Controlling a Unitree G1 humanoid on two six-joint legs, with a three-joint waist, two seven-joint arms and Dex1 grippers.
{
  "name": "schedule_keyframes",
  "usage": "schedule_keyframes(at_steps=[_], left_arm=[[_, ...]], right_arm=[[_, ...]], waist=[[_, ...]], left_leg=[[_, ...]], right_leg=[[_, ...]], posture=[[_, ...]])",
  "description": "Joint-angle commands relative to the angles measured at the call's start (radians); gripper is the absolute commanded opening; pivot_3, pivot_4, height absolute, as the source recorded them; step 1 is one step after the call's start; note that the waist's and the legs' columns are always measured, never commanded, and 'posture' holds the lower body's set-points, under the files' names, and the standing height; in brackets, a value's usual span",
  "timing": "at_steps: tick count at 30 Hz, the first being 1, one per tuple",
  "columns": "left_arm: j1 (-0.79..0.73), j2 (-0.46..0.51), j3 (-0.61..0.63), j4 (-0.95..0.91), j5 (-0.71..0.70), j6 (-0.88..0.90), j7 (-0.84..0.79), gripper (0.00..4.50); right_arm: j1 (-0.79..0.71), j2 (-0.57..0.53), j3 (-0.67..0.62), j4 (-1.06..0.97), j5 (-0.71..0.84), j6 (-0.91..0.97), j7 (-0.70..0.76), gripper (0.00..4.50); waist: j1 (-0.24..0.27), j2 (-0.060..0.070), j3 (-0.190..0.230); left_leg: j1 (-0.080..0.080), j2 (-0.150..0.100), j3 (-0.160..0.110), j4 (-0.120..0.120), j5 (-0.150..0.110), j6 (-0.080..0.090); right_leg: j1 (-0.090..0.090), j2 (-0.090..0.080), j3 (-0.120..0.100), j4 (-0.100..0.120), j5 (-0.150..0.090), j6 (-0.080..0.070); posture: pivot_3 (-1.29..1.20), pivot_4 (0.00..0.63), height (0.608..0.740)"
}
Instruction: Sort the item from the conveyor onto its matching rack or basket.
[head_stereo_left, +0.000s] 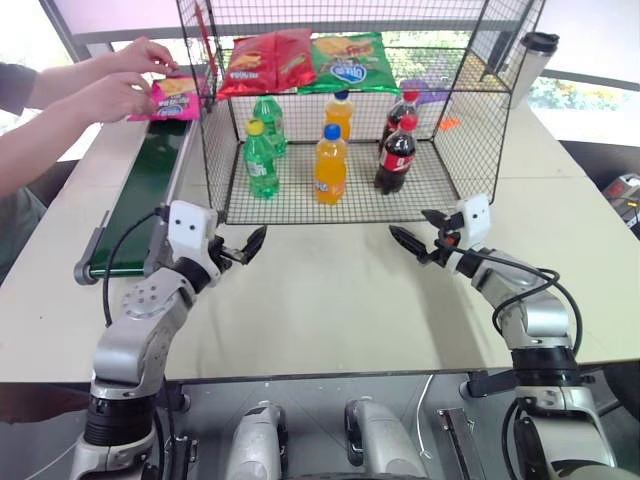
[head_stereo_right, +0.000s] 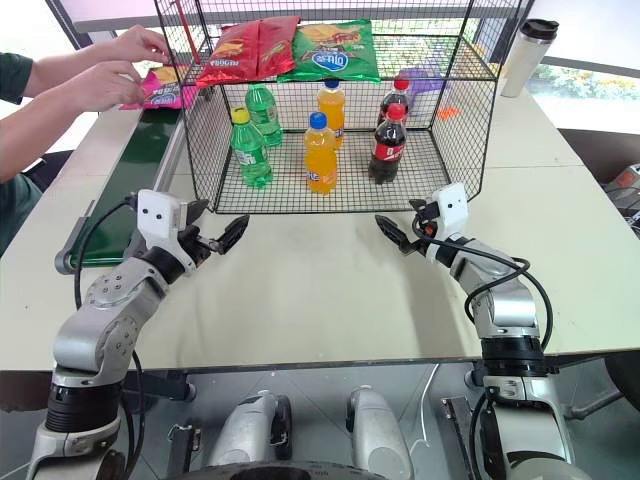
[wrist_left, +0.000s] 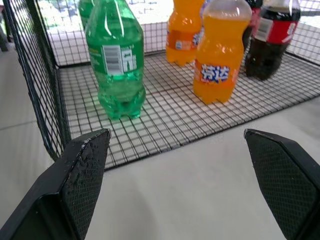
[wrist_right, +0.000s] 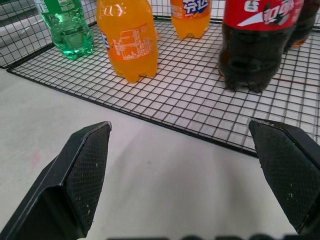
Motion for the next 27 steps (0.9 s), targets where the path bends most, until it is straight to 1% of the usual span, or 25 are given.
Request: schedule_keyframes(at_steps=[1, 7, 8, 10, 11, 13, 16, 18, 21, 25, 26, 27], left_arm=[[-0.001, 0.011, -0.002, -0.012, 0.014, -0.034, -0.017, 4.47], [-0.029, 0.044, 0.030, -0.046, 0.052, -0.058, 0.001, 4.47], [-0.049, 0.077, 0.040, -0.070, 0.081, -0.069, 0.008, 4.47], [-0.080, 0.195, 0.057, -0.136, 0.200, -0.116, 0.015, 4.47], [-0.085, 0.239, 0.061, -0.154, 0.242, -0.135, 0.016, 4.47], [-0.053, 0.373, 0.065, -0.172, 0.389, -0.216, 0.009, 4.47], [0.038, 0.514, 0.106, -0.160, 0.554, -0.325, 0.007, 4.47], [0.128, 0.590, 0.166, -0.119, 0.680, -0.396, 0.032, 4.47], [0.240, 0.622, 0.242, -0.060, 0.756, -0.446, 0.041, 4.47], [0.326, 0.621, 0.280, -0.008, 0.800, -0.485, 0.022, 4.47], [0.331, 0.616, 0.283, -0.003, 0.801, -0.489, 0.018, 4.47], [0.334, 0.610, 0.283, 0.007, 0.801, -0.490, 0.017, 4.47]], right_arm=[[-0.016, 0.000, -0.006, -0.023, -0.006, -0.023, -0.005, 4.50], [-0.021, -0.014, 0.000, -0.036, -0.012, 0.001, 0.006, 4.50], [-0.033, -0.020, -0.004, -0.060, 0.011, 0.035, 0.017, 4.50], [-0.076, -0.032, -0.010, -0.167, 0.101, 0.153, 0.043, 4.50], [-0.092, -0.033, -0.013, -0.207, 0.134, 0.202, 0.047, 4.50], [-0.131, -0.027, 0.002, -0.312, 0.209, 0.306, 0.050, 4.50], [-0.166, -0.023, 0.059, -0.432, 0.271, 0.411, 0.062, 4.50], [-0.175, -0.031, 0.114, -0.503, 0.294, 0.447, 0.090, 4.50], [-0.164, -0.050, 0.165, -0.552, 0.287, 0.453, 0.116, 4.50], [-0.121, -0.073, 0.197, -0.561, 0.266, 0.439, 0.139, 4.50], [-0.110, -0.081, 0.203, -0.561, 0.258, 0.431, 0.147, 4.50], [-0.100, -0.087, 0.204, -0.557, 0.251, 0.424, 0.150, 4.50]], waist=[[-0.001, 0.000, 0.000], [-0.003, 0.000, 0.000], [-0.003, 0.000, 0.000], [-0.007, -0.002, 0.002], [-0.008, -0.002, 0.002], [-0.010, -0.002, 0.002], [-0.008, 0.001, 0.000], [-0.007, 0.001, 0.000], [-0.002, 0.000, 0.000], [0.001, 0.000, 0.000], [0.001, 0.000, 0.000], [0.001, 0.000, 0.000]], left_leg=[[0.000, 0.000, 0.000, 0.000, 0.000, 0.000], [0.001, 0.001, 0.000, 0.000, 0.000, 0.000], [0.001, 0.001, -0.001, 0.000, 0.000, 0.000], [0.000, 0.001, -0.001, -0.001, 0.000, 0.000], [-0.002, 0.002, -0.001, 0.000, 0.000, 0.000], [-0.001, 0.002, -0.001, -0.002, 0.000, 0.000], [0.000, 0.002, 0.001, -0.006, 0.000, 0.000], [0.000, 0.004, 0.001, -0.007, 0.000, -0.001], [-0.002, 0.004, 0.002, -0.008, 0.000, -0.001], [-0.002, 0.005, 0.003, -0.007, -0.002, -0.005], [-0.002, 0.004, 0.004, -0.007, -0.003, -0.005], [-0.003, 0.004, 0.005, -0.008, -0.003, -0.005]], right_leg=[[0.000, 0.000, 0.000, 0.000, 0.000, 0.000], [0.000, 0.001, 0.000, 0.001, 0.000, 0.000], [0.000, 0.001, 0.000, 0.001, 0.000, 0.000], [-0.001, 0.002, 0.000, 0.002, 0.000, 0.000], [-0.005, 0.002, 0.000, 0.003, 0.000, -0.001], [-0.006, 0.002, 0.001, 0.003, 0.001, -0.001], [-0.007, 0.002, 0.001, 0.001, 0.000, -0.001], [-0.008, 0.002, 0.001, 0.001, 0.000, -0.001], [-0.010, 0.000, 0.000, 0.001, 0.000, -0.002], [-0.010, -0.009, -0.001, -0.003, 0.000, -0.003], [-0.010, -0.016, -0.008, -0.005, 0.001, -0.004], [-0.010, -0.020, -0.014, -0.008, 0.003, -0.006]], posture=[[0.00, 0.150, 0.740], [0.00, 0.150, 0.740], [0.00, 0.150, 0.740], [0.00, 0.150, 0.740], [0.00, 0.150, 0.740], [0.00, 0.150, 0.740], [0.00, 0.150, 0.740], [0.00, 0.150, 0.740], [0.00, 0.150, 0.740], [0.00, 0.150, 0.740], [0.00, 0.150, 0.740], [0.00, 0.150, 0.740]])
